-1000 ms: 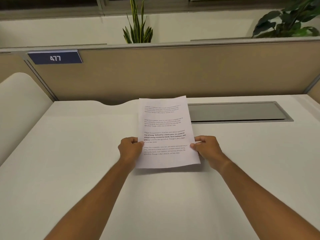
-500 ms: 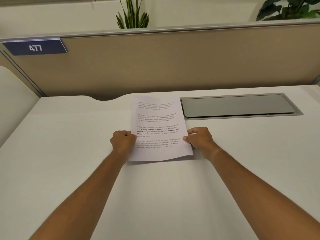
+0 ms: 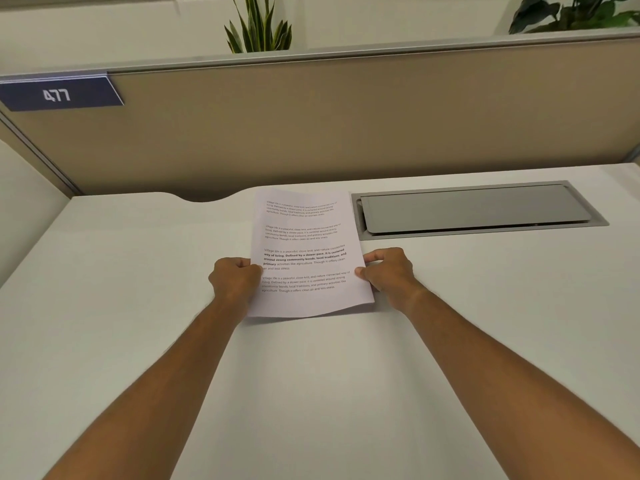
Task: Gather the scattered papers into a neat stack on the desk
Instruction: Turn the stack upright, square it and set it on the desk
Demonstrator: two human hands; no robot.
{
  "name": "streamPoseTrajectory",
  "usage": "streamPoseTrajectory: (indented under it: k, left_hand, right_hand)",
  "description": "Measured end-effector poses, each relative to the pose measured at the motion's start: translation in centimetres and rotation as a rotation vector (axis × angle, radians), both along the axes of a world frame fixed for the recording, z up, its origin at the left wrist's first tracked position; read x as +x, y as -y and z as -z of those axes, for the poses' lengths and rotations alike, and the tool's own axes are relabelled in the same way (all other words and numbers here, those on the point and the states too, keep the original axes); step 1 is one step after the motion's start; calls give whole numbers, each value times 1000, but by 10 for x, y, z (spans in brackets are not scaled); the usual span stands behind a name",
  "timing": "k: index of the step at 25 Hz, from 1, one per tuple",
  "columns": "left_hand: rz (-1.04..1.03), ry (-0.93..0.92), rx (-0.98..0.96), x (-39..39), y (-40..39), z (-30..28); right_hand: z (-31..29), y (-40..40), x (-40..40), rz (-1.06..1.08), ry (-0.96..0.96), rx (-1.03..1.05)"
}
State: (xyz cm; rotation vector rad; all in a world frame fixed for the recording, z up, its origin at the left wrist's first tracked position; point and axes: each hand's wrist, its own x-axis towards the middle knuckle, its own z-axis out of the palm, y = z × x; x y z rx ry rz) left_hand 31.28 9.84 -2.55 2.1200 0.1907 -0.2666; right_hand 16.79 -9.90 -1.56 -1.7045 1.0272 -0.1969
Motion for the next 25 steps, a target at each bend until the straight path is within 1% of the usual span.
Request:
streamPoseTrajectory:
  k: [7, 10, 15, 21, 25]
  left_hand:
    - [-19, 9, 15, 9, 1, -4]
    - [2, 47, 36, 9, 1, -4]
    - [67, 151, 131, 10, 0, 1]
    - [92, 169, 193, 11, 2, 5]
    - [97, 162, 216, 13, 1, 6]
  right_hand:
    - [-7, -6, 6, 31, -9, -23]
    - [-8, -7, 8, 42, -25, -71]
    - [-6, -7, 11, 42, -112, -201]
    - [-2, -8, 13, 27, -168, -286]
    - [-1, -7, 12, 19, -158, -311]
